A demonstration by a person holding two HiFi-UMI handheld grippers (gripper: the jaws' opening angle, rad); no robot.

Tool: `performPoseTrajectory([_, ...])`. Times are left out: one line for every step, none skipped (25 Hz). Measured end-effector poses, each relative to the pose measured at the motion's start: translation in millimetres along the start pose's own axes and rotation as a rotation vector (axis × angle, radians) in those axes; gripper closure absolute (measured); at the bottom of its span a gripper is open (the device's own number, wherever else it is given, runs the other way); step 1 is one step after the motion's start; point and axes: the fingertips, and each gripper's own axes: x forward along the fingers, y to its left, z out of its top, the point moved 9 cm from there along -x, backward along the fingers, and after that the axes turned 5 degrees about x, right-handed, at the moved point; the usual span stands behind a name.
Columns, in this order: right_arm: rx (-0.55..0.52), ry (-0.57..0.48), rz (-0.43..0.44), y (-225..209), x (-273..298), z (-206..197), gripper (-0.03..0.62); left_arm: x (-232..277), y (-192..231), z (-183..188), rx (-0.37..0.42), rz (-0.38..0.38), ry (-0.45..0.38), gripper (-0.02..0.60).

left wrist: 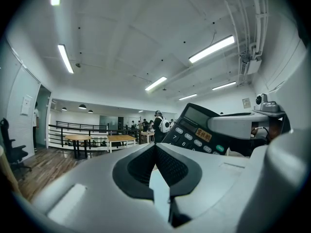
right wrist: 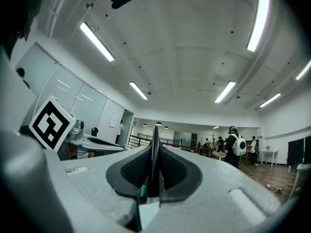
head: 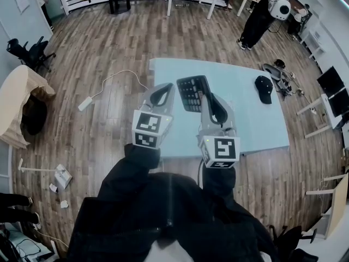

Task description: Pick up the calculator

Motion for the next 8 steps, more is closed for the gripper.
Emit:
performPoseTrajectory([-0.001, -0.001, -0.001, 0.4, -0.4, 0.3, 0.546, -0.5, -0.1, 0.0, -0.001, -0.001, -0.001, 0.580])
performPoseTrajectory([-0.002, -0.001, -0.003, 0.7, -1.0, 0.7, 0.546, -1.1, 0.2, 0.3, 0.004, 0.001, -0.002, 0.581])
performPoseTrajectory([-0.003, -0.002, -0.004, 0.8, -1.7, 1.0, 0.546, -1.7, 0.4, 0.7, 0.011, 0.003, -0.002, 0.581])
performPoseTrajectory([-0.003, -0.002, -0.005, 0.6, -2.4, 1.1, 0.546, -2.0, 0.1, 0.8, 0.015, 0.005, -0.001, 0.580])
performPoseTrajectory([-0.002, -0.001, -0.005, 0.3, -3.0, 1.0, 0.546, -1.9, -0.7, 0.6, 0.015, 0.003, 0.001, 0.580])
performPoseTrajectory([-0.001, -0.001, -0.005, -0.1, -3.6, 0.6, 0.546, -1.6, -1.9, 0.1, 0.009, 0.000, 0.002, 0.580])
performPoseTrajectory([0.000, 0.000, -0.004, -0.5, -4.1, 0.2, 0.546, -1.1, -3.2, -0.3, 0.003, -0.003, 0.002, 0.580])
performPoseTrajectory([0.001, 0.000, -0.004, -0.9, -4.5, -0.2, 0.546, -0.7, -4.5, -0.7, -0.004, -0.007, 0.001, 0.580])
